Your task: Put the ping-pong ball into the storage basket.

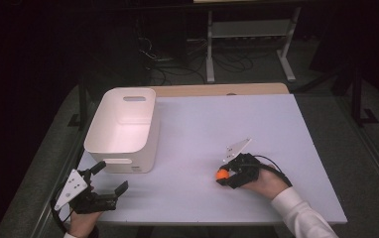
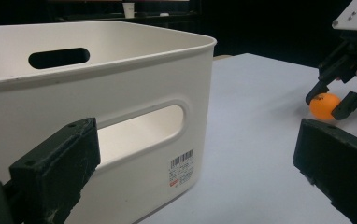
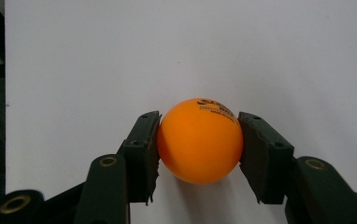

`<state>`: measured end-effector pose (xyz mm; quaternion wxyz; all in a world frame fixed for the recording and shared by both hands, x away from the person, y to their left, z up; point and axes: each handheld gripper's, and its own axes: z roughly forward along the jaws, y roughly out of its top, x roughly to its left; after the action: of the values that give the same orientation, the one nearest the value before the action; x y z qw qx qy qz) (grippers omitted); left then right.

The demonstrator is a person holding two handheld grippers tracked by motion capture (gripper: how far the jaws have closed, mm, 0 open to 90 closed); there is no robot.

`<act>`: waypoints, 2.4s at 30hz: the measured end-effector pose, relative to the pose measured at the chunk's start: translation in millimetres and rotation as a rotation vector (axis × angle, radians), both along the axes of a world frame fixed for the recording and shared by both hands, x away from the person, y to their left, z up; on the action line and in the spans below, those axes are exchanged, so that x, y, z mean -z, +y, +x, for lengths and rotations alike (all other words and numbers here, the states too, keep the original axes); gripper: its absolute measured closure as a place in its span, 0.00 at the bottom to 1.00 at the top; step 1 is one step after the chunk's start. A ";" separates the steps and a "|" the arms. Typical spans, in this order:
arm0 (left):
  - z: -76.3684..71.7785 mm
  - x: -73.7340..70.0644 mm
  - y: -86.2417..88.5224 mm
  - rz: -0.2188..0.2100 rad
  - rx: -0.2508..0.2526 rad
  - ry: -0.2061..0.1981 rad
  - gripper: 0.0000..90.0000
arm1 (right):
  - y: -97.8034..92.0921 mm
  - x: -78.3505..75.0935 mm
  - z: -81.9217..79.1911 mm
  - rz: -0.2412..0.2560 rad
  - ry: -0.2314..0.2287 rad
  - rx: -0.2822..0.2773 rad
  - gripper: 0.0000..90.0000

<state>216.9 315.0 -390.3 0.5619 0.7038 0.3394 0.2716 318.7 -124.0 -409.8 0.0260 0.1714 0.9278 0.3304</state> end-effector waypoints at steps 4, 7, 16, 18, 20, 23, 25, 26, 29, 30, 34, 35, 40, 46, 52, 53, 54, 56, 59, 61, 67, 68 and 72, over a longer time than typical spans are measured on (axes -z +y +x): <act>0.1 0.0 0.1 0.000 0.002 -0.001 0.00 | 1.1 -7.2 0.2 0.002 -0.005 -0.007 0.55; -0.4 -0.2 -0.1 -0.002 0.003 0.001 0.00 | 2.5 -12.2 0.3 -0.005 -0.011 -0.009 0.55; -0.4 0.2 -0.9 -0.006 0.017 0.006 0.00 | 4.2 -20.5 3.9 -0.005 -0.016 -0.026 0.55; -0.2 0.2 -1.3 -0.004 0.019 0.004 0.00 | 4.9 -22.4 3.7 -0.004 -0.011 -0.027 0.55; 0.0 0.3 -1.3 -0.003 0.022 0.004 0.00 | 5.1 -23.9 3.5 -0.003 -0.010 -0.025 0.55; 0.6 0.8 -1.5 0.001 0.028 0.013 0.00 | 5.6 -25.5 4.0 -0.002 -0.017 -0.030 0.55; 1.1 1.0 -1.9 0.010 0.029 0.021 0.00 | 6.0 -27.2 4.0 -0.001 -0.019 -0.028 0.55; 1.8 1.7 -2.4 0.007 0.033 0.025 0.00 | 6.0 -28.3 4.0 -0.001 -0.020 -0.027 0.55; 3.7 3.2 -3.7 0.025 0.044 0.051 0.00 | 6.1 -30.9 4.2 0.005 -0.024 -0.028 0.55; 3.5 3.4 -5.1 0.026 0.041 0.057 0.00 | 6.2 -31.4 4.1 0.006 -0.027 -0.028 0.55; 4.4 4.2 -6.0 0.042 0.054 0.062 0.00 | 6.2 -32.9 4.0 0.008 -0.037 -0.033 0.55; 3.9 3.7 -5.9 0.042 0.053 0.060 0.00 | 6.2 -33.4 4.1 0.008 -0.037 -0.031 0.55; 3.9 3.3 -4.6 0.026 0.046 0.058 0.00 | 7.1 -36.0 5.1 0.014 -0.034 -0.030 0.55; 3.5 3.2 -4.3 0.029 0.039 0.049 0.00 | 6.6 -43.2 8.3 0.020 -0.039 -0.029 0.55; 2.9 2.5 -3.9 0.026 0.034 0.042 0.00 | 8.4 -56.4 12.2 0.032 -0.049 -0.023 0.55; 2.8 2.4 -4.0 0.024 0.032 0.042 0.00 | 9.3 -58.4 13.2 0.033 -0.055 -0.026 0.55; 2.9 2.5 -4.1 0.021 0.032 0.038 0.00 | 10.6 -61.0 13.8 0.031 -0.057 -0.027 0.55; 3.0 2.5 -3.9 0.020 0.031 0.036 0.00 | 13.1 -65.7 15.5 0.033 -0.063 -0.034 0.55; 2.6 2.2 -3.5 0.021 0.029 0.033 0.00 | 17.0 -73.1 18.3 0.032 -0.067 -0.038 0.55; 2.6 2.1 -3.1 0.024 0.029 0.031 0.00 | 19.8 -78.2 20.4 0.031 -0.072 -0.046 0.55; 2.6 2.3 -3.6 0.017 0.036 0.034 0.00 | 26.5 -94.3 25.9 0.047 -0.085 -0.057 0.55; 2.7 2.4 -3.4 0.017 0.036 0.031 0.00 | 27.4 -96.8 26.4 0.047 -0.088 -0.055 0.55; 2.1 1.8 -2.6 0.017 0.034 0.032 0.00 | 32.1 -104.2 27.4 0.051 -0.090 -0.061 0.55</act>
<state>219.0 312.4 -392.1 0.5550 0.7184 0.3340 0.2537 346.1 -91.9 -305.7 0.0530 0.1287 0.9218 0.3618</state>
